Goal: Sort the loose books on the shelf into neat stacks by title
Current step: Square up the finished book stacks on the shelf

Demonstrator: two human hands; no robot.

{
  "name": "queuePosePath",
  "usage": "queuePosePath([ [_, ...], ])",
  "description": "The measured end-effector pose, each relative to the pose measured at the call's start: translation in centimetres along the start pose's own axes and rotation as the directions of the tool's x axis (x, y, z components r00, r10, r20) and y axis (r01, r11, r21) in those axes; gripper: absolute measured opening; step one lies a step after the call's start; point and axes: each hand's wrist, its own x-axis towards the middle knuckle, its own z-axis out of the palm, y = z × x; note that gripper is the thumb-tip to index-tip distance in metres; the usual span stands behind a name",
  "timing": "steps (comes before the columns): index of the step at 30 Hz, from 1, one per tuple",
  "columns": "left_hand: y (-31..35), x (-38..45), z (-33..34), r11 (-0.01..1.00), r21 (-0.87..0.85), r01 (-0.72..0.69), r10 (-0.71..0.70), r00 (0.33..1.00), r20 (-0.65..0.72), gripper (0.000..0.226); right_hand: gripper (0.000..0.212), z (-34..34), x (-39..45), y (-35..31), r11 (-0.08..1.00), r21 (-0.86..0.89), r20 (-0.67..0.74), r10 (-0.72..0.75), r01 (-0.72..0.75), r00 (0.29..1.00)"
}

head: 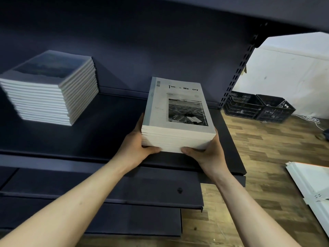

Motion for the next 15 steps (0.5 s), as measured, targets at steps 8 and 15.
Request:
queuePosePath([
  [8, 0.77, -0.26, 0.18, 0.999, 0.039, 0.005, -0.004, 1.0, -0.031, 0.111, 0.111, -0.13, -0.08, -0.07, 1.0, -0.013, -0.01, 0.019, -0.019, 1.0],
  [15, 0.03, 0.08, 0.16, 0.996, 0.087, 0.0, 0.006, 0.998, -0.062, 0.108, 0.107, -0.69, 0.11, 0.11, 0.991, -0.123, 0.019, 0.048, -0.045, 0.999],
])
